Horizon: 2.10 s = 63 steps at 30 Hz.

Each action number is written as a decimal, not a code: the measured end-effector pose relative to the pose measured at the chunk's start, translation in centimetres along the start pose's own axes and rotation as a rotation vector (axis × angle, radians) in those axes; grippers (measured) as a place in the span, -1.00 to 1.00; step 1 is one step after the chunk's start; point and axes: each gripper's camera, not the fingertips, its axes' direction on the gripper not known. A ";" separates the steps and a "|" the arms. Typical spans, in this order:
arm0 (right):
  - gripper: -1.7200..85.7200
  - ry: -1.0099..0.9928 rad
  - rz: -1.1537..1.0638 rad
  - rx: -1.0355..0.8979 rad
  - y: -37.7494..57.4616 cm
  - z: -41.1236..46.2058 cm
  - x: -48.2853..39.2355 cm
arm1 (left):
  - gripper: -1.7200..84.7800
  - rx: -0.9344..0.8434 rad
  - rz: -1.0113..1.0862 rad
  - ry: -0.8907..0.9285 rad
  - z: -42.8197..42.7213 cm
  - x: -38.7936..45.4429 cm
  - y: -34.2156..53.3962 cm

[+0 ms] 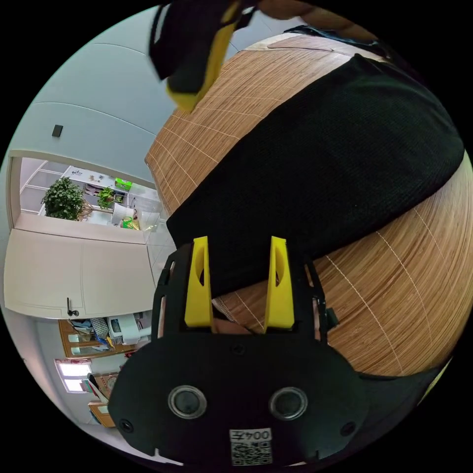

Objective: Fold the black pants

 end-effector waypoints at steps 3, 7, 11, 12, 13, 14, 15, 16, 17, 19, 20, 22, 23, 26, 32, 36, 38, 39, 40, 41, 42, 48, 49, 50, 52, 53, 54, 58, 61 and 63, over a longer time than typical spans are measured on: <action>-0.82 -0.016 -0.117 -0.086 -9.4 3.8 -1.6 | -0.57 -0.003 -0.026 0.063 0.0 -1.4 0.0; -0.78 -0.041 -0.180 -0.212 -19.2 9.6 -3.2 | -0.58 -0.002 -0.038 0.104 -0.4 -2.8 0.0; -0.77 -0.019 -0.238 -0.307 -24.4 12.6 -3.9 | -0.58 -0.001 -0.030 0.115 -1.0 -3.8 -0.1; -0.76 -0.025 -0.252 -0.329 -25.6 13.2 -4.0 | -0.58 0.001 -0.025 0.109 -1.3 -4.0 -0.1; -0.76 -0.035 -0.260 -0.342 -26.6 13.6 -4.0 | -0.58 0.000 -0.021 0.107 -1.4 -4.1 -0.1; -0.76 -0.047 -0.262 -0.348 -27.1 13.7 -4.0 | -0.58 0.001 -0.016 0.106 -1.6 -4.4 -0.1; -0.76 -0.075 -0.257 -0.359 -27.9 13.9 -3.8 | -0.58 0.000 -0.016 0.108 -1.7 -4.7 -0.1; -0.76 -0.109 -0.254 -0.377 -28.6 14.2 -3.8 | -0.58 0.000 -0.017 0.111 -1.8 -4.9 0.0; -0.77 -0.123 -0.253 -0.389 -28.9 14.3 -3.7 | -0.58 0.000 -0.022 0.120 -1.9 -5.4 0.0; -0.82 -0.142 -0.257 -0.400 -29.6 14.1 -3.8 | -0.59 0.000 -0.026 0.130 -2.1 -6.0 0.1; -0.84 -0.144 -0.260 -0.395 -29.7 13.9 -3.9 | -0.59 0.000 -0.024 0.129 -2.4 -6.4 0.2; -0.87 -0.130 -0.266 -0.367 -29.8 12.9 -4.1 | -0.59 -0.002 -0.021 0.127 -2.7 -6.8 0.3; -0.88 -0.124 -0.272 -0.361 -29.8 12.6 -4.2 | -0.59 -0.002 -0.018 0.122 -3.0 -7.2 0.4; -0.89 -0.096 -0.326 -0.314 -29.3 10.9 -5.2 | -0.58 -0.005 -0.019 0.118 -3.5 -8.2 0.6; -0.90 -0.009 -0.487 -0.268 -27.9 9.3 -7.8 | -0.58 -0.017 -0.022 0.127 -4.2 -10.8 1.3; -0.88 0.010 -0.414 -0.306 -27.0 11.2 -7.2 | -0.59 -0.017 -0.034 0.149 -4.3 -13.1 1.9; -0.87 -0.013 -0.378 -0.305 -26.3 11.4 -6.9 | -0.60 -0.014 -0.036 0.159 -4.4 -14.2 2.2; -0.88 -0.027 -0.345 -0.310 -25.9 11.2 -6.6 | -0.60 -0.011 -0.037 0.164 -4.4 -14.6 2.4; -0.89 -0.005 -0.328 -0.298 -25.3 10.5 -6.5 | -0.60 -0.004 -0.042 0.174 -4.5 -15.5 2.7; -0.90 0.013 -0.328 -0.278 -24.9 9.9 -6.5 | -0.61 0.004 -0.052 0.184 -4.6 -16.4 3.0; -0.92 0.054 -0.314 -0.212 -23.9 8.1 -6.3 | -0.61 0.011 -0.062 0.196 -4.7 -17.4 3.4; -0.97 -0.006 -0.102 0.047 -13.1 -3.0 -2.9 | -0.65 0.064 -0.166 0.249 -5.5 -23.8 6.5; -0.97 -0.016 -0.061 0.079 -9.4 -4.9 -2.3 | -0.66 0.068 -0.180 0.247 -5.5 -24.5 7.0; -0.97 -0.017 -0.043 0.091 -7.3 -5.8 -2.0 | -0.67 0.075 -0.210 0.243 -5.6 -26.0 8.0; -0.98 0.010 0.023 0.125 1.4 -8.9 -1.4 | -0.71 0.081 -0.260 0.234 -5.7 -28.2 9.6; -0.98 0.015 0.041 0.129 3.6 -9.6 -1.3 | -0.73 0.087 -0.294 0.219 -5.9 -29.7 10.8; -0.98 0.018 0.077 0.138 8.3 -11.0 -1.3 | -0.77 0.096 -0.337 0.213 -6.1 -31.5 12.1; -0.98 0.000 0.205 0.172 22.6 -14.7 -1.5 | -0.89 0.128 -0.538 0.303 -6.2 -38.6 16.9; -0.98 0.014 0.269 0.196 30.3 -16.7 -1.7 | -0.92 0.093 -0.684 0.444 -4.3 -44.5 20.6; -0.98 0.000 0.313 0.220 33.8 -17.5 -1.6 | -0.91 0.061 -0.760 0.537 -2.4 -47.4 22.6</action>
